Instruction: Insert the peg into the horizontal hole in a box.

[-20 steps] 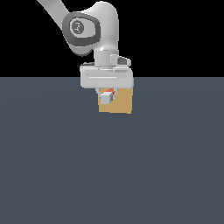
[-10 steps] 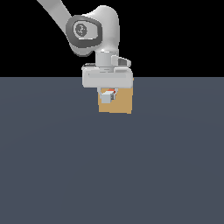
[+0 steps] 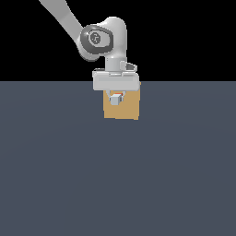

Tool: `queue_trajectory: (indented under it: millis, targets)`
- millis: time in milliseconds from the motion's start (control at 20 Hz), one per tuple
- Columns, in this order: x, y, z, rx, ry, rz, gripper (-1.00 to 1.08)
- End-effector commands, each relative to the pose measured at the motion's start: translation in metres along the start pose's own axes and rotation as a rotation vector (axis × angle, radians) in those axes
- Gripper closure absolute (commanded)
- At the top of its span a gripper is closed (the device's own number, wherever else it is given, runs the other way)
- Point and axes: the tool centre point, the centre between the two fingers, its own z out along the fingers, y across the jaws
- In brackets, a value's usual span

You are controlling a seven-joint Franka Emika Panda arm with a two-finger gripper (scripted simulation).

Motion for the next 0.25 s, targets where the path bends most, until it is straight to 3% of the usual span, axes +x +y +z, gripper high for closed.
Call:
queue_trajectory:
  millis: [0,200]
  targets:
    - [0.0090,0.0014,-0.0013,-0.002,0.001,0.002,1.08]
    - [0.0138,0.0017,-0.0013,-0.002,0.001,0.002,1.08]
